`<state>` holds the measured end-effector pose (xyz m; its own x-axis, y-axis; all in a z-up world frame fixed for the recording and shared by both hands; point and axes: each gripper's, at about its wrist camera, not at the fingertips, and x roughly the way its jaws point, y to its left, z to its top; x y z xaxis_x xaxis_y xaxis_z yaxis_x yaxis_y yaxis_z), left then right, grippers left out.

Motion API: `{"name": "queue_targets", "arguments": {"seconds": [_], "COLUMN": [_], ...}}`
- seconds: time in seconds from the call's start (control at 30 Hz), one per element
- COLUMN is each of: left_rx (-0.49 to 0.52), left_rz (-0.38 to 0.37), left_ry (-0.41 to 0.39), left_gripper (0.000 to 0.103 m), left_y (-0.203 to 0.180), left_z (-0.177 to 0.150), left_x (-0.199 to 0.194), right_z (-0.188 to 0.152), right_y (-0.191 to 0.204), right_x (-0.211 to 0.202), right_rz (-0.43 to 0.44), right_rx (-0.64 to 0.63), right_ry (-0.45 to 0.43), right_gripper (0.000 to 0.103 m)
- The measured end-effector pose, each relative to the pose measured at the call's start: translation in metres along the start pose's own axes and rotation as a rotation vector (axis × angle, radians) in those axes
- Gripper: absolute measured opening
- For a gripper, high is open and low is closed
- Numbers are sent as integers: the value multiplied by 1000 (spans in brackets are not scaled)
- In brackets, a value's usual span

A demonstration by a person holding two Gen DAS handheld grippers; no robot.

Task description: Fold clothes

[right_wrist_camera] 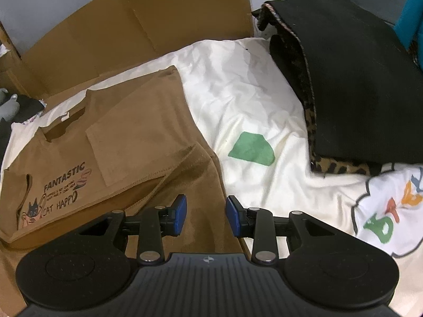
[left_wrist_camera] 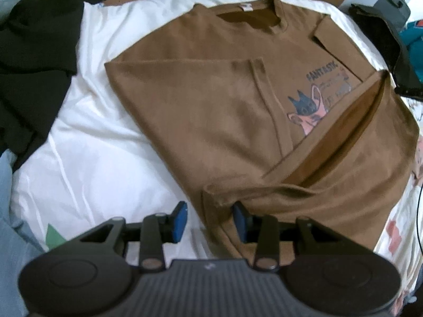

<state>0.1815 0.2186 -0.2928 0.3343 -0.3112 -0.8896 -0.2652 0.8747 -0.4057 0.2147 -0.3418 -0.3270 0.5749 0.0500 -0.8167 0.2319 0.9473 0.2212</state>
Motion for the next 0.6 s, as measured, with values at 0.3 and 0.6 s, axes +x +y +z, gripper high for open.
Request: {"name": "queue_targets", "arguments": {"seconds": [0.3, 0.6], "left_rx": [-40, -73], "left_rz": [-30, -16], "left_ry": [-11, 13], "left_gripper": [36, 29], "left_y": [1, 5], "left_z": [6, 8], "left_x": [12, 21], "right_z": [4, -2], "right_y": [9, -2], "right_x": [10, 16], "right_rz": [-16, -11], "right_rx": [-41, -10], "right_ry": [-28, -30], "right_gripper": [39, 39]}}
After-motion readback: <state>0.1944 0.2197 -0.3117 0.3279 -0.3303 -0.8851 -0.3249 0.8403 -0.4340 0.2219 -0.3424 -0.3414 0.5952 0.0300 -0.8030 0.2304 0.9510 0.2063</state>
